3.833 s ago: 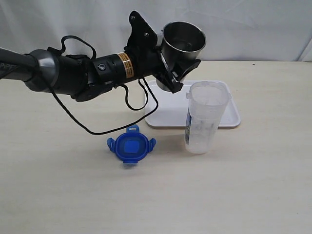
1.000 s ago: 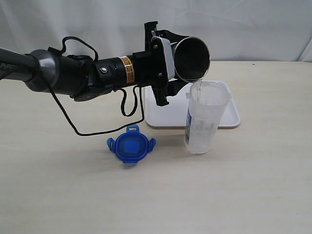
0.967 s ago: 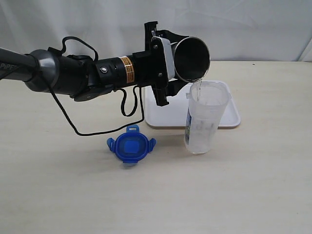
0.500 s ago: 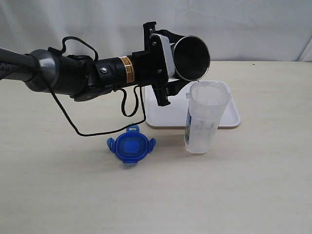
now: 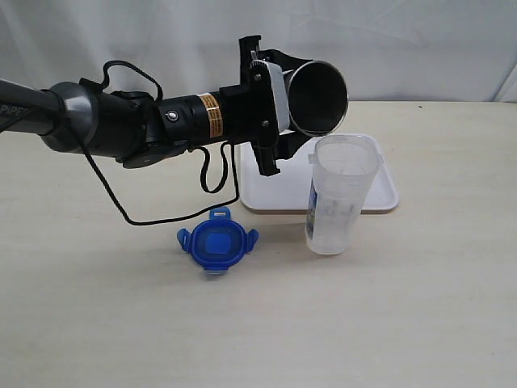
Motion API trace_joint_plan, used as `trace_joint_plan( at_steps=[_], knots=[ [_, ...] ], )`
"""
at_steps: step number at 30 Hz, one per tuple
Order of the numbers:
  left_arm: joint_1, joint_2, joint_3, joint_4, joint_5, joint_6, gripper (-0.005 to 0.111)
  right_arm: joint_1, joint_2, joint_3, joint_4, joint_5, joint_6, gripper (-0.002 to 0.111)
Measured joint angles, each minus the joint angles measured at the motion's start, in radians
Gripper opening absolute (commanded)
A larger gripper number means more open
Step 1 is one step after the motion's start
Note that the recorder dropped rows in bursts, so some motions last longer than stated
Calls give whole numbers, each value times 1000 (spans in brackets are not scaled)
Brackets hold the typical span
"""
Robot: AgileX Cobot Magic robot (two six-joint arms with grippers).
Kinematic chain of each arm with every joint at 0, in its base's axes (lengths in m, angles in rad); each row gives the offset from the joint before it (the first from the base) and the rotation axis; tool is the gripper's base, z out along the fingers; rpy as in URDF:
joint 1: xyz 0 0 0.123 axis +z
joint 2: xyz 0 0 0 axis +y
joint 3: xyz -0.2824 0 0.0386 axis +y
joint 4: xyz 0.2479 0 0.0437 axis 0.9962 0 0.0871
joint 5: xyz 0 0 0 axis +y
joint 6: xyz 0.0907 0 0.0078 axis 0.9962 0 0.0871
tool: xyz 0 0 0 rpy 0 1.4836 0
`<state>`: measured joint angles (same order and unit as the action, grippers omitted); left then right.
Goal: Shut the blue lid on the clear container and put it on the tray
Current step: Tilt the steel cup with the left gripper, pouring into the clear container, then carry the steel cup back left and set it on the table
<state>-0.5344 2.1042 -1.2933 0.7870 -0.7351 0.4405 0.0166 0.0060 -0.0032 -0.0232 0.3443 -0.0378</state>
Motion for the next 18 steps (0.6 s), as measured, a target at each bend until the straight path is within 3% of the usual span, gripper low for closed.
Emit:
trace_joint_plan(
  at_steps=[15, 18],
  knots=[
    [0, 0, 0, 0, 0, 27, 0, 0, 0, 0, 0, 0, 0, 5],
    [0, 0, 0, 0, 0, -64, 0, 0, 0, 0, 0, 0, 0, 5]
  ],
)
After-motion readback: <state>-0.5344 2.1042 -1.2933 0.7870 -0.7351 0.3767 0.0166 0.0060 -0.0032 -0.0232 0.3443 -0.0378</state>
